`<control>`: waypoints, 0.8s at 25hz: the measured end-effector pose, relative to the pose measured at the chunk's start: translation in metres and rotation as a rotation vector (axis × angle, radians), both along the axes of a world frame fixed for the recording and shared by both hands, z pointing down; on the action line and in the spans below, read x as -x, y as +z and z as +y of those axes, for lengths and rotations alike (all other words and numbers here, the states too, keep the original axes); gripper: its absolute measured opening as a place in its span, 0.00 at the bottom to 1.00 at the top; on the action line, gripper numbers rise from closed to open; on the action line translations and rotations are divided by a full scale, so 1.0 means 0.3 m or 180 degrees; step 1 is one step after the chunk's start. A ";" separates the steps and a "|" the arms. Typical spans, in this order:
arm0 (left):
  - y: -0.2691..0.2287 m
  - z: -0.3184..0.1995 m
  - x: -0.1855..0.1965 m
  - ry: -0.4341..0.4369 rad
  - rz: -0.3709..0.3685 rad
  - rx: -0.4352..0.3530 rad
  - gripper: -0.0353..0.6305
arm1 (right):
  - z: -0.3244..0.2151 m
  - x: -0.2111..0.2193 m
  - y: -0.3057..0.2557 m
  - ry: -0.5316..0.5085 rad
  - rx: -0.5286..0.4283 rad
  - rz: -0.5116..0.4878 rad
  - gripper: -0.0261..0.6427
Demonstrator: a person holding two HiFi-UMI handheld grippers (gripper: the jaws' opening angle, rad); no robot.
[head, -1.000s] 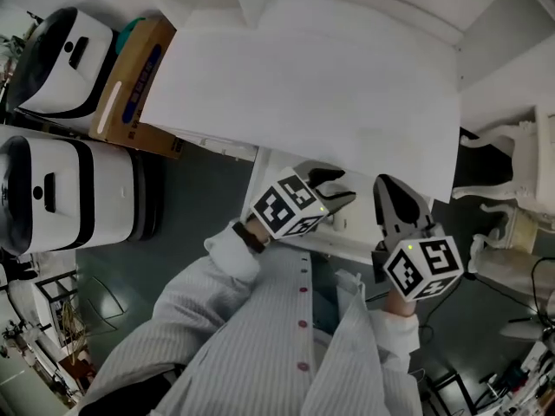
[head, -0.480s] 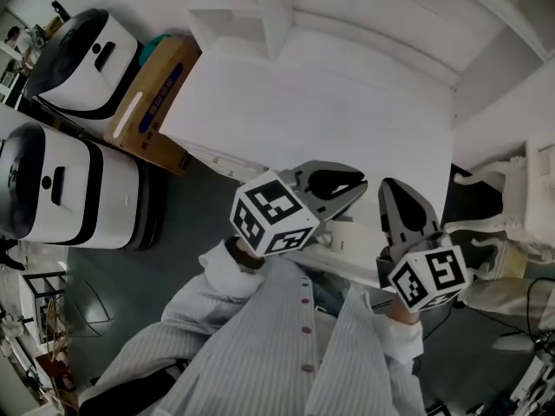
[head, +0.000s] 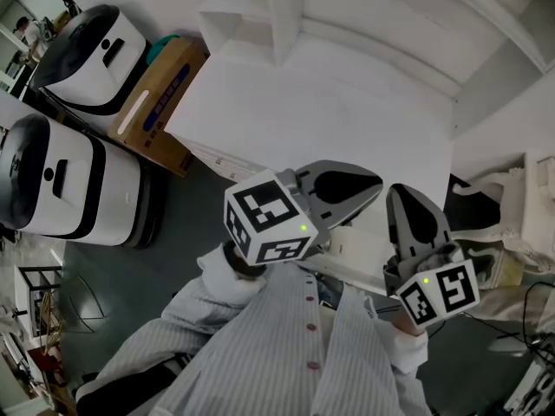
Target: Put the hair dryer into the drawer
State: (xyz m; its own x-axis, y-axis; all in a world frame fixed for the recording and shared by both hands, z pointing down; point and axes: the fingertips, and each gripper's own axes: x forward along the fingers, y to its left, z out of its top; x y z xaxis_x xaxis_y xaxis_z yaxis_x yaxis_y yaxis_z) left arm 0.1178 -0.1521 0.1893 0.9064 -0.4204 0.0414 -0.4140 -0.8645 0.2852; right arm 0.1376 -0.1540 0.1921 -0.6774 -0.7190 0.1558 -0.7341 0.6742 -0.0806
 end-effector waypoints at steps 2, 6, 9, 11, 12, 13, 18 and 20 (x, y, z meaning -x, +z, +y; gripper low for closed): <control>-0.003 -0.003 0.003 -0.0032 -0.0022 -0.0027 0.07 | 0.002 -0.002 -0.007 -0.0011 -0.0009 -0.0024 0.06; 0.007 -0.001 0.000 -0.0043 -0.0080 -0.0034 0.07 | 0.008 -0.014 0.001 0.0008 0.0003 -0.0043 0.06; 0.012 -0.002 -0.002 -0.0055 -0.0104 -0.0037 0.07 | 0.014 -0.017 0.002 0.0010 0.0006 -0.0066 0.06; 0.014 0.000 -0.006 -0.0063 -0.0129 -0.0045 0.07 | 0.018 -0.018 0.001 0.0007 0.0013 -0.0083 0.06; 0.017 0.001 -0.008 -0.0066 -0.0138 -0.0045 0.07 | 0.020 -0.019 0.002 0.0005 0.0022 -0.0083 0.06; 0.020 0.001 -0.010 -0.0070 -0.0148 -0.0043 0.07 | 0.021 -0.020 0.005 0.0001 0.0033 -0.0077 0.06; 0.039 0.004 -0.016 -0.0062 -0.0153 0.0000 0.07 | 0.026 -0.022 0.022 -0.0004 0.0084 -0.0050 0.06; 0.042 0.005 -0.016 -0.0061 -0.0142 0.0014 0.07 | 0.029 -0.021 0.027 0.0000 0.0102 -0.0043 0.06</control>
